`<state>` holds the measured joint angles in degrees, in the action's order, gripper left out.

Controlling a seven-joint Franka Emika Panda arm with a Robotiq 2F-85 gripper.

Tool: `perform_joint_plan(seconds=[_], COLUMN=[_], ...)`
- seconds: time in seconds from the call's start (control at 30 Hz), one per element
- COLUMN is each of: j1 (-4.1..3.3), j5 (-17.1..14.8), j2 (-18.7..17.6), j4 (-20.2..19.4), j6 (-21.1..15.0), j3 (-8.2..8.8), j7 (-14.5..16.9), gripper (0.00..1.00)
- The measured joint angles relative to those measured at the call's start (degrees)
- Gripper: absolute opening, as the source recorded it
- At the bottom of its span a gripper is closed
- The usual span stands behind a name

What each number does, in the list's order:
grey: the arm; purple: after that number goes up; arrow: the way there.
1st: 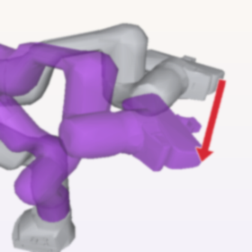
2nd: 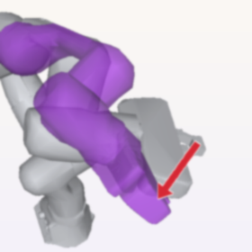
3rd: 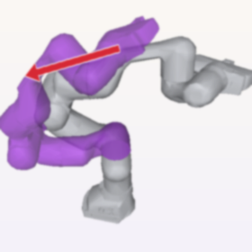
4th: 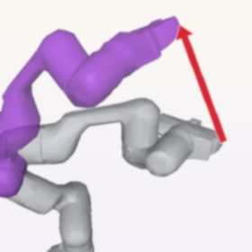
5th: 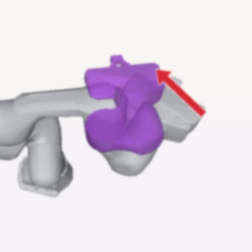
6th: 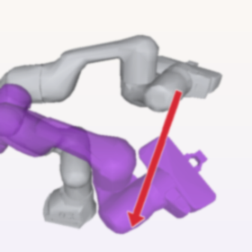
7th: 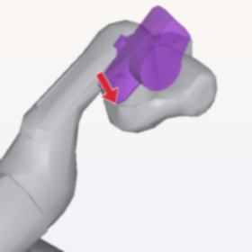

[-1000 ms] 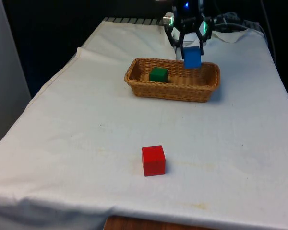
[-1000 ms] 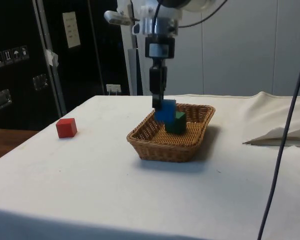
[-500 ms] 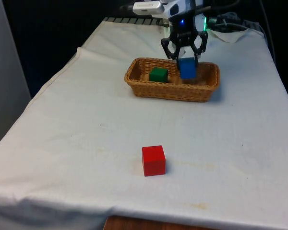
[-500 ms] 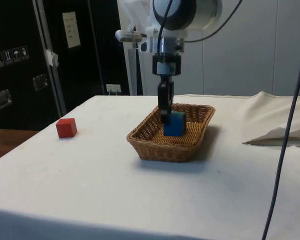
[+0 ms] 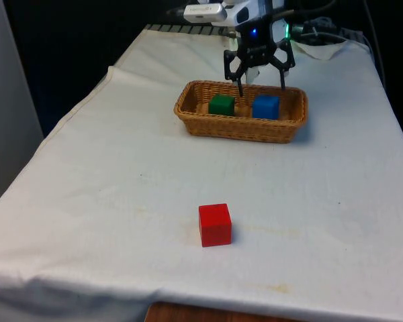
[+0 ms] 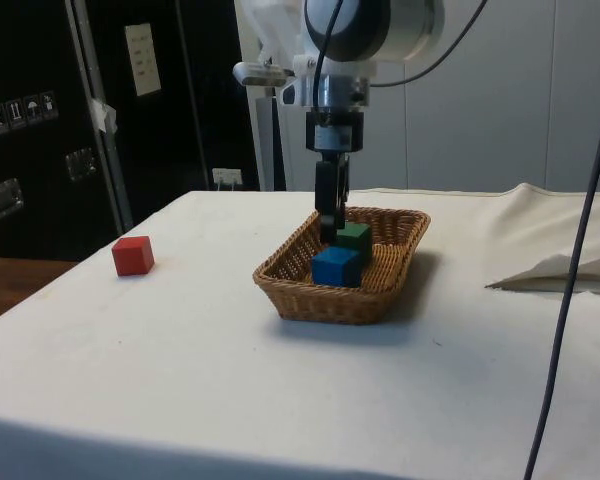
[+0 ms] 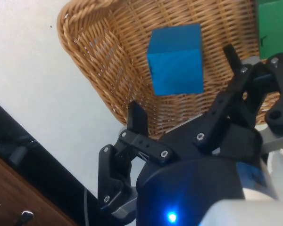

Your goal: Pick up exactly two blocks and place them into the basket.

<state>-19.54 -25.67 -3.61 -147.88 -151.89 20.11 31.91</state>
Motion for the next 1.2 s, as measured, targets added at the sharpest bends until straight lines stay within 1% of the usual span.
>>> perform_joint_plan(seconds=[0.2, 0.3, 0.4, 0.47, 0.57, 0.6, 0.73, 0.8, 0.83, 0.97, 1.0, 1.1, 1.2], j1=[0.06, 0.06, 0.06, 0.06, 0.11, 0.11, 0.11, 0.11, 0.11, 0.11, 0.11, 0.11, 0.11], j5=[0.00, 0.17, 0.29, 0.80, 2.23, 3.38, 4.93, 5.96, 6.82, 8.59, 8.59, 9.80, 11.63], j2=[0.57, 2.98, 3.67, 5.10, 6.88, 7.85, 9.05, 9.63, 10.03, 10.49, 10.49, 10.66, 10.60], j4=[0.00, -0.69, -0.97, -1.43, -1.72, -1.72, -1.72, -1.72, -1.72, -1.55, -1.55, -1.38, -1.38], j6=[0.06, 0.74, 0.92, 1.26, 2.12, 2.64, 3.44, 3.72, 3.95, 4.35, 4.35, 4.53, 4.70], j3=[0.00, 0.11, 0.11, 0.17, 0.17, 0.17, 0.06, -0.23, -0.63, -1.32, -1.32, -1.55, -1.55], j7=[0.00, -0.06, -0.11, -0.46, -1.66, -2.75, -4.35, -5.44, -6.59, -8.71, -8.71, -10.03, -11.75], gripper=[1.00, 1.00, 1.00, 1.00, 1.00, 1.00, 1.00, 1.00, 1.00, 1.00, 1.00, 1.00, 1.00])
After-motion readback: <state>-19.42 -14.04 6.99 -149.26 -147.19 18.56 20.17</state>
